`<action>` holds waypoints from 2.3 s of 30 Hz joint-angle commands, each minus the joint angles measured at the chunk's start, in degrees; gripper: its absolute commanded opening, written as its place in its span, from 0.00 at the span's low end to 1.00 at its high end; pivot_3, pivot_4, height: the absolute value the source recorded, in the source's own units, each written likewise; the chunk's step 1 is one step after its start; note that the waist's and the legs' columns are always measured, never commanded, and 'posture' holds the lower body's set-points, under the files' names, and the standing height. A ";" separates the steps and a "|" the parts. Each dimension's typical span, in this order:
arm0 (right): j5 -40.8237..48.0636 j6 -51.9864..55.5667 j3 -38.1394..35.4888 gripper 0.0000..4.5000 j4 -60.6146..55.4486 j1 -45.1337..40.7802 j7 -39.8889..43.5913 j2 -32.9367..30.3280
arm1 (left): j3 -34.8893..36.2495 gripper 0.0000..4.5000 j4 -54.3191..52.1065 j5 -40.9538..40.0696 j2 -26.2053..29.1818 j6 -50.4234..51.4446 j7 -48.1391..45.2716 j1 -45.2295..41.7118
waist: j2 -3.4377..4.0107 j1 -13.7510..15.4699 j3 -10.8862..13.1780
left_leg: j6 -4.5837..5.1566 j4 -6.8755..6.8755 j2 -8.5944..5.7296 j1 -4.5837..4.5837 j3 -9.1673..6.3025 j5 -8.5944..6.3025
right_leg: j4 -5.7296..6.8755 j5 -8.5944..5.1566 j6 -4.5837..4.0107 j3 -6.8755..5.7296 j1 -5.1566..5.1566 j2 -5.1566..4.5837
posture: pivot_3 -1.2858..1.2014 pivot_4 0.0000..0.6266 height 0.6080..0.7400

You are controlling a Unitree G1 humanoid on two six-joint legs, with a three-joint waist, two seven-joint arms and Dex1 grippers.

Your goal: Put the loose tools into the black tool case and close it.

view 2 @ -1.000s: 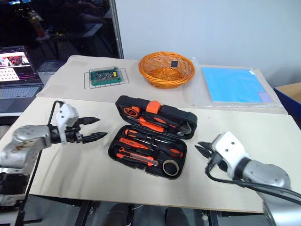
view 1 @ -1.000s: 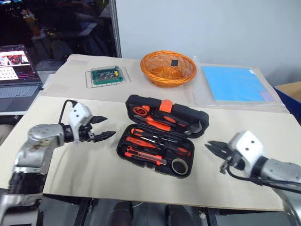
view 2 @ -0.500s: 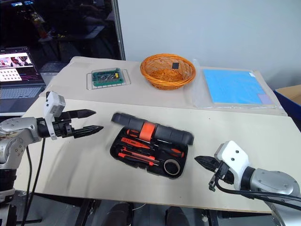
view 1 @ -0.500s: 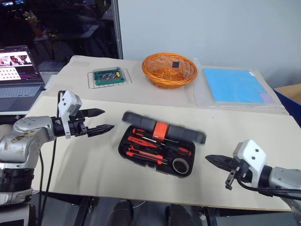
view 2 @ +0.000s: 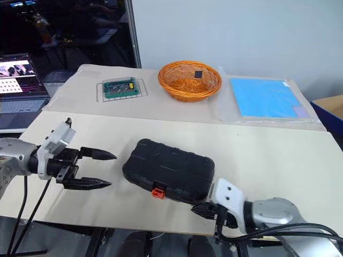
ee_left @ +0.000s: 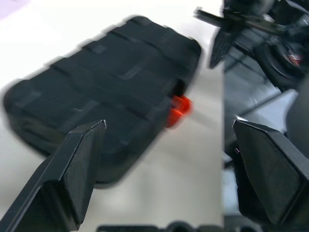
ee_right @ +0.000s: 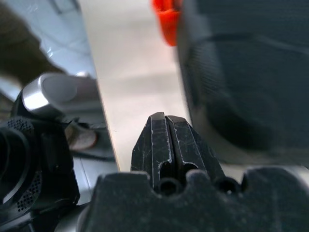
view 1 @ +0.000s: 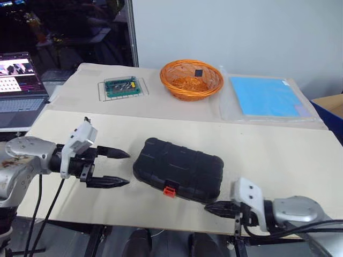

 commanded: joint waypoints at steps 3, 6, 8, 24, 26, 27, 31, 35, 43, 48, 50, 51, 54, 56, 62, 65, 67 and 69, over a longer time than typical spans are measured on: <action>-6.68 3.58 4.03 0.00 7.55 -8.00 -11.41 8.51 | 1.14 1.00 -4.91 -0.68 0.33 -1.23 1.87 1.05 | -0.08 -0.03 0.01 | 0.12 -0.01 0.00 -0.11 0.02 0.08 | 0.01 0.17 -0.27 0.00 -0.05 0.01 | 0.52 0.24 1.00; -8.25 5.36 1.04 0.00 11.42 -11.20 -17.10 13.28 | 1.37 1.00 -5.89 -0.94 -0.55 -1.14 3.96 1.14 | -0.08 -0.08 0.01 | 0.33 0.02 0.00 -0.17 0.04 0.21 | 0.07 0.19 -0.24 0.02 -0.03 0.03 | 0.52 0.24 1.00; -9.66 5.32 0.98 0.00 14.25 -14.41 -19.61 15.69 | 0.99 1.00 -6.45 -0.58 -1.41 -1.15 5.86 1.15 | -0.07 -0.13 0.01 | 0.37 0.02 0.01 -0.16 0.05 0.23 | 0.09 0.20 -0.23 0.02 0.01 0.05 | 0.52 0.24 1.00; -10.39 4.98 -4.16 0.35 34.48 -30.99 -20.46 24.20 | -13.02 1.00 1.52 12.16 -15.59 -4.83 22.74 -10.08 | -0.06 0.18 0.02 | 0.50 -0.05 -0.06 -0.42 -0.04 0.30 | 0.18 0.42 0.31 0.11 -0.06 0.23 | 0.52 0.24 1.00; -6.19 8.10 -6.24 0.49 26.70 -27.37 -18.92 24.04 | -15.24 1.00 4.48 14.07 -16.73 -6.25 21.99 -11.85 | -0.06 0.20 0.02 | 0.50 -0.03 -0.07 -0.72 -0.09 0.30 | 0.20 0.42 0.32 0.09 -0.35 0.24 | 0.52 0.24 1.00; -4.19 8.93 -7.05 0.58 23.43 -26.00 -18.59 24.76 | -16.22 1.00 6.01 14.93 -17.20 -7.11 21.42 -12.71 | -0.06 0.22 0.02 | 0.50 -0.02 -0.07 -0.85 -0.10 0.31 | 0.23 0.43 0.32 0.09 -0.48 0.25 | 0.52 0.24 1.00; -3.01 9.95 -5.42 0.88 20.19 -24.16 -20.91 28.60 | -18.92 1.00 10.45 17.24 -18.49 -9.43 19.19 -14.69 | -0.06 -0.76 0.02 | 0.50 0.07 -0.04 -0.85 -0.13 0.31 | 0.39 0.44 0.32 0.15 -0.53 0.35 | 0.52 0.24 1.00; -5.01 6.98 -2.49 0.99 24.12 -24.42 -23.47 32.32 | -20.57 1.00 13.45 18.93 -19.74 -11.01 17.91 -16.24 | -0.06 -0.72 0.02 | 0.45 0.14 -0.04 -0.75 -0.14 0.35 | 0.61 0.43 0.30 0.15 -0.52 0.35 | 0.52 0.24 1.00; -8.67 -1.68 -1.15 0.99 33.94 -26.34 -25.26 36.58 | -20.95 1.00 16.01 21.29 -20.24 -12.95 16.48 -16.74 | -0.05 -0.43 0.02 | 0.45 0.19 -0.07 -0.76 -0.14 0.40 | 0.64 0.42 0.31 0.15 -0.52 0.31 | 0.52 0.24 1.00; -9.77 -7.07 -1.18 0.99 37.70 -25.97 -24.89 38.32 | -20.21 1.00 14.92 21.27 -20.05 -12.45 16.84 -15.96 | -0.05 -0.54 0.01 | 0.45 0.19 -0.04 -0.75 -0.17 0.40 | 0.69 0.42 0.30 0.15 -0.52 0.37 | 0.52 0.24 1.00; -10.17 -9.28 -1.39 0.99 38.87 -25.83 -24.83 38.94 | -19.96 1.00 14.81 21.39 -19.95 -12.42 17.03 -15.74 | -0.05 -0.74 0.01 | 0.45 0.19 -0.04 -0.75 -0.17 0.40 | 0.71 0.43 0.30 0.15 -0.52 0.37 | 0.52 0.24 1.00; -10.36 -10.77 -1.40 0.99 39.59 -25.72 -24.50 39.16 | -19.90 1.00 14.97 21.60 -19.88 -12.69 17.03 -15.67 | -0.05 -0.86 0.01 | 0.45 0.19 -0.03 -0.74 -0.17 0.40 | 0.73 0.43 0.30 0.15 -0.53 0.38 | 0.52 0.24 1.00; -11.16 -15.87 -1.64 0.87 42.14 -25.39 -24.25 39.89 | -19.66 1.00 15.90 22.02 -19.76 -13.38 16.88 -15.68 | -0.05 -1.23 0.01 | 0.43 0.19 -0.03 -0.73 -0.18 0.41 | 0.78 0.43 0.30 0.15 -0.53 0.38 | 0.52 0.24 1.00; -11.73 -18.98 -1.94 0.75 43.78 -25.38 -24.51 40.36 | -19.46 1.00 16.57 22.29 -19.80 -13.71 16.74 -15.81 | -0.05 -1.59 0.01 | 0.43 0.20 -0.03 -0.72 -0.19 0.42 | 0.80 0.43 0.30 0.15 -0.53 0.38 | 0.52 0.24 1.00; -12.58 -22.93 -1.56 0.28 46.01 -25.13 -23.35 40.77 | -19.18 1.00 17.81 22.98 -19.92 -14.62 16.48 -16.05 | -0.05 -1.72 0.02 | 0.42 0.20 -0.03 -0.70 -0.20 0.43 | 0.85 0.43 0.30 0.15 -0.53 0.38 | 0.52 0.24 1.00; -12.82 -23.84 -1.15 0.26 45.39 -24.73 -22.67 40.51 | -19.40 1.00 18.30 23.46 -20.09 -15.12 16.58 -15.87 | -0.05 -1.71 0.02 | 0.41 0.21 -0.04 -0.70 -0.20 0.43 | 0.86 0.43 0.30 0.15 -0.52 0.37 | 0.52 0.24 1.00; -13.11 -23.97 -0.79 0.26 44.17 -24.20 -21.89 39.68 | -19.65 1.00 18.67 23.85 -20.22 -15.44 16.77 -15.75 | -0.04 -1.70 0.01 | 0.41 0.21 -0.04 -0.70 -0.20 0.44 | 0.86 0.43 0.30 0.15 -0.52 0.37 | 0.52 0.24 1.00; -13.85 -22.48 -0.24 0.26 41.74 -23.64 -21.15 37.99 | -20.04 1.00 19.06 24.40 -20.33 -15.70 17.08 -15.58 | -0.04 -1.66 0.01 | 0.41 0.21 -0.04 -0.70 -0.20 0.44 | 0.87 0.42 0.30 0.15 -0.52 0.37 | 0.52 0.24 1.00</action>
